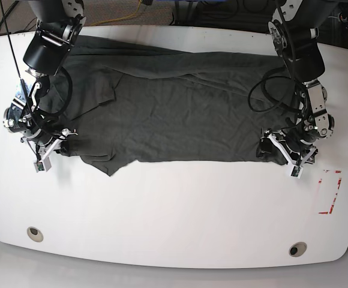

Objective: Layout the t-shirt on the table in an organized manner, then fold the t-shirt properly
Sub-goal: 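Adjust both grippers' grip on the hem-side edge corners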

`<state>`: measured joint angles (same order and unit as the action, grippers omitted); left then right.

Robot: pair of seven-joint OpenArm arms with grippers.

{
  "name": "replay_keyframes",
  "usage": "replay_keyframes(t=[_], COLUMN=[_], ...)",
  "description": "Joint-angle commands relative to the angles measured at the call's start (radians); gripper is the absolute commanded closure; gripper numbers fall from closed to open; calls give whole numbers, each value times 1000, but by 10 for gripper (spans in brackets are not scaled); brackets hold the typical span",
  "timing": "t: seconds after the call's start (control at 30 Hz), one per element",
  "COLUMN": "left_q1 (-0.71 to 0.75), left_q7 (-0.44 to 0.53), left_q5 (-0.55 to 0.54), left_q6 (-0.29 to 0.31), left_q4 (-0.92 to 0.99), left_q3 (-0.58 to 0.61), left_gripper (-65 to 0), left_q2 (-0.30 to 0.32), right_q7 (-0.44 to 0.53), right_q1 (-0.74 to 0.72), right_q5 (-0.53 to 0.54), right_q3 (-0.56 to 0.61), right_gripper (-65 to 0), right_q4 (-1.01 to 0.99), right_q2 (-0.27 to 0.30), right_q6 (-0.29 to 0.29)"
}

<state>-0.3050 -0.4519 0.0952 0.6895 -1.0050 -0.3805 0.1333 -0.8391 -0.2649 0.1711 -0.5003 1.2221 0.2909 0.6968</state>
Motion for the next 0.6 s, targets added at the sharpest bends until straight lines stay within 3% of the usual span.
replay_keyframes(t=[0.0,0.4,0.57], left_q1=[-9,-10,-10], left_q7=[-31,-28,-25], left_q5=[2,2,2], left_q6=[9,9,9], left_q4=[-5,-5,-5], left_q3=[4,2,2], left_gripper=[-522,-104,-13], left_q2=[-1,-1,-1], right_q7=[24,24,24], right_q1=[-24,-24,-24], right_q5=[12,12,12], right_q3=[-4,-4,-4], right_gripper=[-25,-25,-25], right_q4=[17,17,17], right_q2=[18,18,18], right_q6=[1,1,1])
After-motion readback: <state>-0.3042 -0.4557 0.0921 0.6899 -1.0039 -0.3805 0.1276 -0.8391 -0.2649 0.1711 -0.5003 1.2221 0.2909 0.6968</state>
